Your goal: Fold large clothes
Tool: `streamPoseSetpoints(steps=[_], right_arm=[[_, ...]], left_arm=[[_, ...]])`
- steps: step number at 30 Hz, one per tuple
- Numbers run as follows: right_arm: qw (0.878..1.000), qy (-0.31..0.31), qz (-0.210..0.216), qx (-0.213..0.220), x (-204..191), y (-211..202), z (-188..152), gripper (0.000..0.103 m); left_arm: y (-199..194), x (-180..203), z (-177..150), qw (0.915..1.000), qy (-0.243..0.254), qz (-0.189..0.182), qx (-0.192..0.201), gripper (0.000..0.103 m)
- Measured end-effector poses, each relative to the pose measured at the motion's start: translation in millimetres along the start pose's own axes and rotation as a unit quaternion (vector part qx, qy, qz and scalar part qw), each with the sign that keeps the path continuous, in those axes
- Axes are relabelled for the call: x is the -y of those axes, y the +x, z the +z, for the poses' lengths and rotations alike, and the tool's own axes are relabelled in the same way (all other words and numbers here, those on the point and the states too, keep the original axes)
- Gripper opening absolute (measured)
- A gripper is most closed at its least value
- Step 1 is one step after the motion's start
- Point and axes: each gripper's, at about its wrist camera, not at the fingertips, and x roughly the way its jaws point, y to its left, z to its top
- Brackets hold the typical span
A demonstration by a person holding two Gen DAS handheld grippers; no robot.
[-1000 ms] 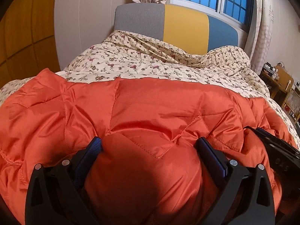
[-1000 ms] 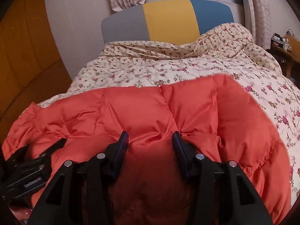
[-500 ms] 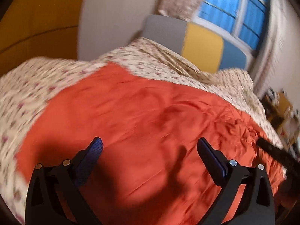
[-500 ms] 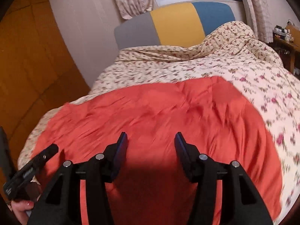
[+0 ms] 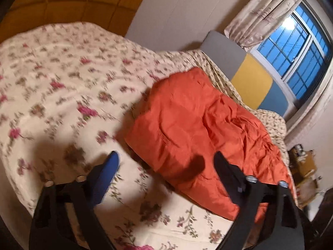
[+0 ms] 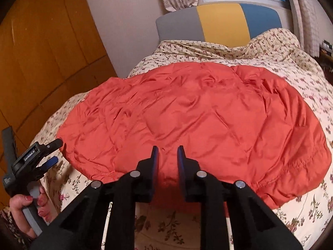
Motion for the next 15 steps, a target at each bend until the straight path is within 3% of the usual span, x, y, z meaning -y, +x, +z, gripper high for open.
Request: streamPoseSetpoints(steps=[5,8,15], right_arm=[[0.999,-0.007,-0.023,-0.026,1,25,0,0.016],[0.998,-0.031,-0.033,-0.047,2,46,-9,0.016],[0.998,-0.040,-0.023,-0.036,9,52,-20,0.016]], left_arm=[[20,9,-4,0.9982,-0.010,-0.039,-0.046,0.086],[33,11,-9,0.9970,-0.026,-0.043,-0.058,0.086],[44,8,-9,0.9970,-0.055,-0.048,-0.025,0.089]])
